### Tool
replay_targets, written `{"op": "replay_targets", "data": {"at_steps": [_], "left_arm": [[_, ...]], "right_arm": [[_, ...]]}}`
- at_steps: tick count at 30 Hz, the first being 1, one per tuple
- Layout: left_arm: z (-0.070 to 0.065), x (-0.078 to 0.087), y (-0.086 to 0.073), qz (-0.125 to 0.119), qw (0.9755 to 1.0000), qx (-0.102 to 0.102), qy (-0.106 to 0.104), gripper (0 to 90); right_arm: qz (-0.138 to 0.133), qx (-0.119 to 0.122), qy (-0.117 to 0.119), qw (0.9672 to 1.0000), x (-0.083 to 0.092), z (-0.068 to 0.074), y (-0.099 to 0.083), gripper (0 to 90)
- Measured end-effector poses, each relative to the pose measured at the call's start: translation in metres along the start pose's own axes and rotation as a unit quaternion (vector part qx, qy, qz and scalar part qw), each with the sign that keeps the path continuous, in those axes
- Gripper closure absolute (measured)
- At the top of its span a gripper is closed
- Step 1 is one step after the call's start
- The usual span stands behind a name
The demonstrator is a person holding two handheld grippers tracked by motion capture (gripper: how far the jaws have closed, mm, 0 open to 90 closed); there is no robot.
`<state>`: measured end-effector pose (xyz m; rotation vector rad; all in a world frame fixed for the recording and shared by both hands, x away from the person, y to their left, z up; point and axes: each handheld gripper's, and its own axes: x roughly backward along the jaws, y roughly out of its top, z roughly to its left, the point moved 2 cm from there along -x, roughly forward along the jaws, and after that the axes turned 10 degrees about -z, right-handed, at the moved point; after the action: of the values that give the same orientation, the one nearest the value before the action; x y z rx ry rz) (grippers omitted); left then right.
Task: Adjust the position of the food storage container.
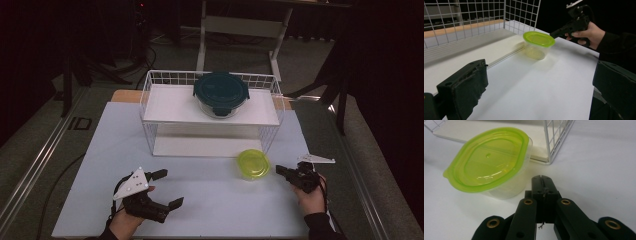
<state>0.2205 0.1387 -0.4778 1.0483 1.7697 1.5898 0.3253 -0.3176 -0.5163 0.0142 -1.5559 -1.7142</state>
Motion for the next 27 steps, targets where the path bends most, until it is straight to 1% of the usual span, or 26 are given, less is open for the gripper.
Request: {"op": "replay_targets", "data": {"at_steps": [2,4,8,12,14,15,17,21,23,27], "left_arm": [[0.0,0.0,0.0,-0.002,1.0,0.001,0.0,0.0],[0.0,0.0,0.0,-0.002,1.0,0.002,0.0,0.0],[0.0,0.0,0.001,-0.002,1.0,0.001,0.0,0.0],[0.0,0.001,0.001,-0.003,1.0,0.0,0.0,0.0],[0.0,0.001,0.001,-0.003,1.0,0.001,0.001,0.0],[0.0,0.001,0.001,-0.002,1.0,0.001,0.001,0.0],[0.0,0.001,0.001,-0.001,1.0,0.0,0.0,0.0],[0.0,0.001,0.001,-0.001,1.0,-0.002,-0.001,0.0],[0.0,0.001,0.001,-0.001,1.0,-0.002,-0.001,0.0],[-0.001,0.0,0.0,0.0,1.0,0.0,-0.001,0.0]], "right_arm": [[0.003,0.0,-0.001,1.0,-0.002,0.0,0.0,89.9],[0.003,-0.006,0.002,1.0,-0.004,-0.001,0.0,90.0],[0.009,-0.005,0.0,0.9999,-0.011,-0.002,-0.001,90.0],[0.014,-0.009,0.007,0.9998,-0.018,-0.001,-0.001,90.0],[0.016,-0.008,0.006,0.9998,-0.021,0.001,-0.001,90.0],[0.015,-0.012,0.01,0.9998,-0.022,0.001,-0.001,90.0],[0.017,-0.012,0.012,0.9997,-0.024,0.002,-0.001,90.0],[0.021,-0.02,0.022,0.9993,-0.029,0.005,-0.003,90.0],[0.026,-0.017,0.025,0.9992,-0.031,0.007,-0.004,90.0],[0.028,-0.019,0.033,0.9989,-0.034,0.011,-0.004,90.0]]}}
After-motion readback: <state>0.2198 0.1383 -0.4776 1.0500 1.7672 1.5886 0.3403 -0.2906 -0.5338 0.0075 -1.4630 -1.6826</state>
